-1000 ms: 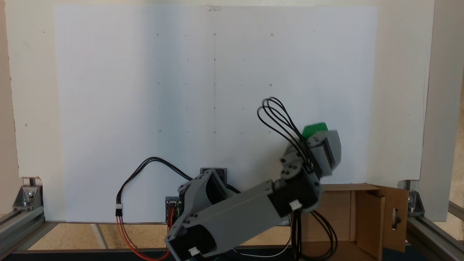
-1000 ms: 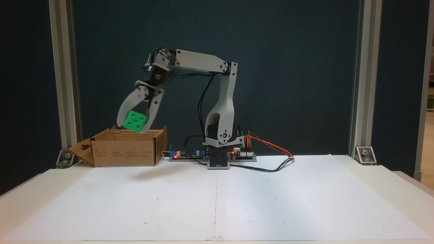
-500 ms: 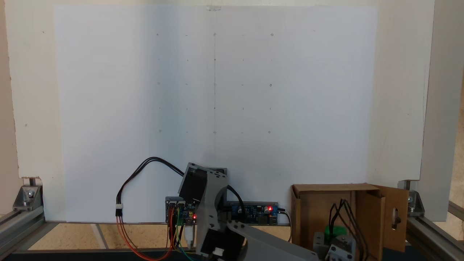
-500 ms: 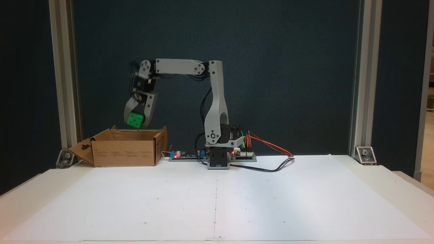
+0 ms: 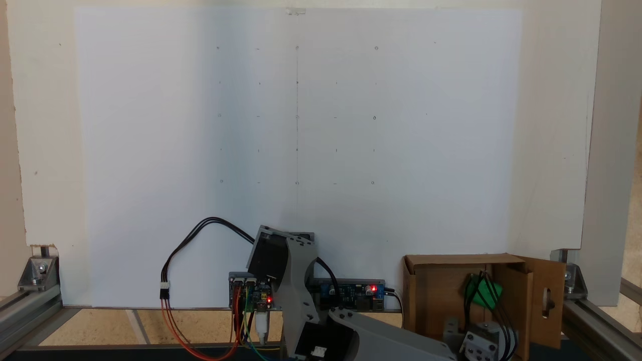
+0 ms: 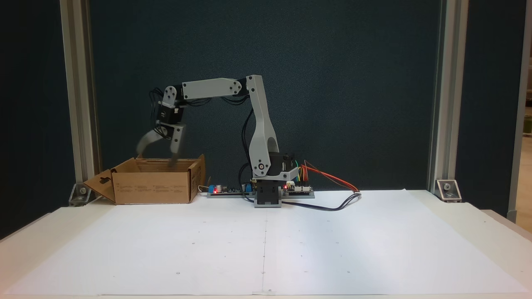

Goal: Grasp a green dice and put it in the bin.

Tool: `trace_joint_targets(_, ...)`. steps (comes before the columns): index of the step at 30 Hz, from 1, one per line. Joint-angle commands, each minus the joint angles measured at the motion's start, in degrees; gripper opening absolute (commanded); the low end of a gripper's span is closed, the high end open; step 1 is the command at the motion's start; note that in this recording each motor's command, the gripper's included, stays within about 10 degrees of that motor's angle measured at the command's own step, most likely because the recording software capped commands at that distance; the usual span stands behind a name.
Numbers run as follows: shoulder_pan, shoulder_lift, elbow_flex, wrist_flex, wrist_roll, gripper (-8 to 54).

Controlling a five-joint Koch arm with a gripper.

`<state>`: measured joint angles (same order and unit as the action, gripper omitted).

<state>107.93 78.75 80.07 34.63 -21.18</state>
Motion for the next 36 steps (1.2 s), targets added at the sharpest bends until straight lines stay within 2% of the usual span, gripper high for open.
trace_joint_targets(1,-4.13,3.6,-1.23,-7.47,3.78,44.0)
trace_joint_targets(6,-20.65,16.79,-1.23,-10.55,16.5,43.2)
trace_joint_targets(10,-36.81,23.55,-0.44,-10.28,24.79,43.3)
trace_joint_targets(22,-86.9,45.79,26.72,-10.99,25.05,44.4)
trace_joint_targets(27,-107.56,51.59,38.76,-23.54,24.96,44.4)
trace_joint_targets(30,-111.71,56.69,45.18,-31.27,24.96,44.6)
trace_joint_targets(36,-109.51,57.13,53.96,-46.39,24.61,44.6)
